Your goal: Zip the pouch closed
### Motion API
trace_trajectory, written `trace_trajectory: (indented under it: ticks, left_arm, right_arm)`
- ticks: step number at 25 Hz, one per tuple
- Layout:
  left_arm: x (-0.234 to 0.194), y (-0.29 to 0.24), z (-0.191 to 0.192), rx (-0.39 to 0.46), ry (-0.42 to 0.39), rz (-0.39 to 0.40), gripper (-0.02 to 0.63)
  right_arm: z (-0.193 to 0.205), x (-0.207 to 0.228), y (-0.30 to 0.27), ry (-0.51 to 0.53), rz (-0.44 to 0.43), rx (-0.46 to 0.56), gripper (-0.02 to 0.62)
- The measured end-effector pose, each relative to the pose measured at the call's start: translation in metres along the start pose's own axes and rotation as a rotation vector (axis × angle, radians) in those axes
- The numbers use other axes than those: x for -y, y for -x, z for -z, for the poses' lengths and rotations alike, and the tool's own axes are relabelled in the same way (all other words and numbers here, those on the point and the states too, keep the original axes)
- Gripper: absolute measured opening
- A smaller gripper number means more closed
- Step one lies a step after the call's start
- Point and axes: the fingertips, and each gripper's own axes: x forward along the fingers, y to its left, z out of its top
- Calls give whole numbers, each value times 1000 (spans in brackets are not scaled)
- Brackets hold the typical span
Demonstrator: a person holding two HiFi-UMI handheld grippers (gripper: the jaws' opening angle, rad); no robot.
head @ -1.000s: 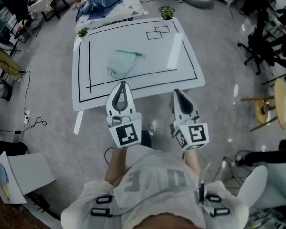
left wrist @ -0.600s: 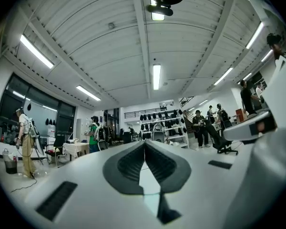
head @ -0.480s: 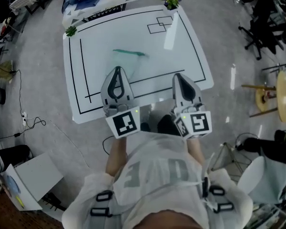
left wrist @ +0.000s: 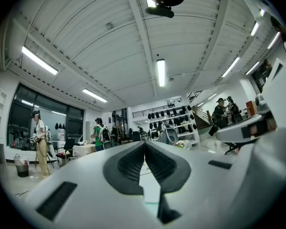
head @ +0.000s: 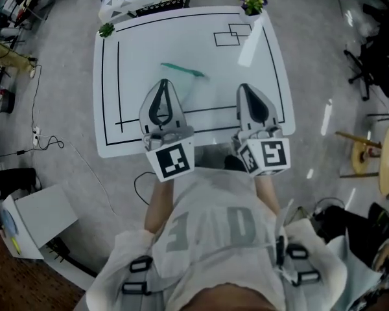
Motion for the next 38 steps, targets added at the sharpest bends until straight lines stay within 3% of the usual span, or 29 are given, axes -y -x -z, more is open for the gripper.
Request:
trace_trajectory:
  ticks: [10, 22, 23, 24, 26, 33, 38]
  left_arm:
    - [13, -10, 3, -21, -2, -61, 8]
    - [23, -21, 3, -21, 74, -27, 11]
    - [25, -24, 7, -38, 82, -11, 56]
    - [28, -27, 12, -55, 88, 9, 138]
    - [32, -29, 20, -76, 82, 38, 208]
    - [52, -34, 32, -108, 53, 73, 253]
    - [76, -44, 59, -198, 42, 111, 258]
  right_arm:
    - [0, 14, -17, -5, -86, -6, 7]
    - [-1, 34, -20, -40, -100, 2, 11]
    - [0, 36, -21, -58, -102, 1, 36]
    - [2, 37, -22, -73, -105, -5, 125]
    - [8, 38, -23, -97, -109, -22, 229]
    - [16, 45, -20, -115, -107, -50, 252]
    - [17, 52, -15, -116, -102, -55, 252]
